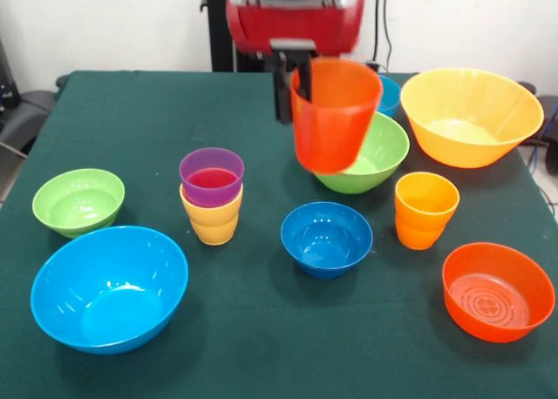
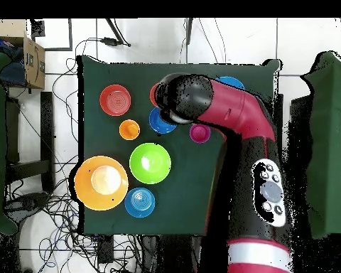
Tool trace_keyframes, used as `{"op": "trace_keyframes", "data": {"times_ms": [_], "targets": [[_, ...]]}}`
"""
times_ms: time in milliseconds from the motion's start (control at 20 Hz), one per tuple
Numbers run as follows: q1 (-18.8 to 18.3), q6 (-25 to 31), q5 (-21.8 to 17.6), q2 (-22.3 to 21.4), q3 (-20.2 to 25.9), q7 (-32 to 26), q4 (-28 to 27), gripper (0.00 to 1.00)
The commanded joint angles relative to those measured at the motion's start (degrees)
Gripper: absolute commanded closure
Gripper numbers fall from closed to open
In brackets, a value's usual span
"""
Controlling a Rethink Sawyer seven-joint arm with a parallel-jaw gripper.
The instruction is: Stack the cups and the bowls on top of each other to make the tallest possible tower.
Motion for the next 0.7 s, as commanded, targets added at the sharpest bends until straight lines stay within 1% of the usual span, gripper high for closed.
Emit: {"op": "trace_keyframes", "data": {"times_ms": [50,250,400,500,700], "targets": [[-2.8,3.7,-2.0,-7.1,4.8,-7.0,15.1,1.00],[-3.9,1.4,-3.6,-8.6,5.2,-7.7,18.1,1.00],[-5.2,0.1,-5.8,-8.6,5.5,-9.4,19.6,1.00],[-6.2,-1.5,-6.7,-8.8,6.0,-9.9,20.9,1.00],[-7.6,-3.5,-8.7,-8.1,6.8,-10.0,21.6,1.00]]}}
